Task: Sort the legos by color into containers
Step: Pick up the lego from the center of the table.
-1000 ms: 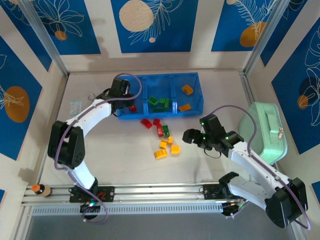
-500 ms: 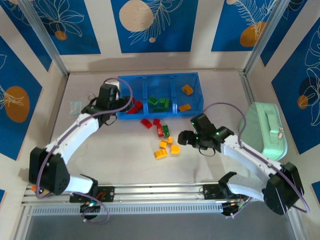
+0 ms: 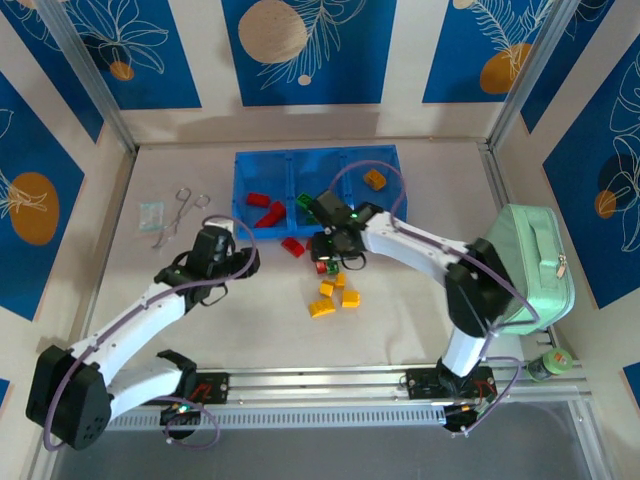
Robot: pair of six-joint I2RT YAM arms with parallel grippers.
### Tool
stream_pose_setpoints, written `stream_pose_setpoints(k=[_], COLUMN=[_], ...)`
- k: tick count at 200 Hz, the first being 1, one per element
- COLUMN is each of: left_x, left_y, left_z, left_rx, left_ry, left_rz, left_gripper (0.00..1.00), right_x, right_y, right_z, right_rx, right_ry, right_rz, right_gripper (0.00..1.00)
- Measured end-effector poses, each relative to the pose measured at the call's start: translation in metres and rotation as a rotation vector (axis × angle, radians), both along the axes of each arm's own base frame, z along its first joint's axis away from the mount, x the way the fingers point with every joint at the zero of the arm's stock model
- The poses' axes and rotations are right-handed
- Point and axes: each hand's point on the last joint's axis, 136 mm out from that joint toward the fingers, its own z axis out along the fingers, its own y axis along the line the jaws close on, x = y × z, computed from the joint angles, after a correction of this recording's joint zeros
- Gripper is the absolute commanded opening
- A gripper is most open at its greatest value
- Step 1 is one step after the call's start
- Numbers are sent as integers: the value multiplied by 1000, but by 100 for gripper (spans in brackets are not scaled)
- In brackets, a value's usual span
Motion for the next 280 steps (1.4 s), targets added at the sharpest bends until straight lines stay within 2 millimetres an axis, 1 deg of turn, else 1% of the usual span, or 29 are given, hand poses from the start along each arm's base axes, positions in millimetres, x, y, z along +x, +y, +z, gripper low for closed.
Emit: stream_pose_setpoints(k=[17, 38, 55, 86, 107, 128, 156, 180, 202, 210, 244, 280], left_x=[-13, -23, -27, -30, -31, -31, -31, -32, -32, -32, -33, -33], left_y=[1, 5, 7, 9, 10, 10, 10, 10, 11, 11, 11, 12], left_z=[-11, -14, -13, -16, -18, -18, -19, -20, -21, -21, -22, -16], left_rx=[0, -12, -19, -19, -13, -12, -13, -11, -10, -9, -8, -18], left_ry=[19, 13, 6, 8, 14, 15, 15, 17, 20, 21, 24, 2], left_rz=[-6, -6, 1, 8, 10, 10, 10, 10, 10, 10, 10, 11], left_gripper=[66, 66, 66, 66, 66, 66, 65, 65, 65, 65, 65, 65], right_x=[9, 15, 17, 20, 19, 14, 7, 4, 6, 7, 6, 3], right_y=[10, 14, 13, 20, 26, 34, 45, 45, 43, 42, 45, 49], right_z=[-13, -32, -44, -54, -57, -59, -60, -64, -65, -65, -65, -60], right_rx=[-69, -146, -198, -232, -241, -241, -214, -213, -212, -211, -198, -189], right_ry=[10, 30, 50, 66, 70, 70, 71, 78, 78, 79, 82, 76], right_rz=[19, 33, 42, 60, 77, 99, 128, 132, 124, 122, 120, 133], right_gripper=[54, 54, 53, 50, 48, 44, 43, 44, 45, 43, 28, 27])
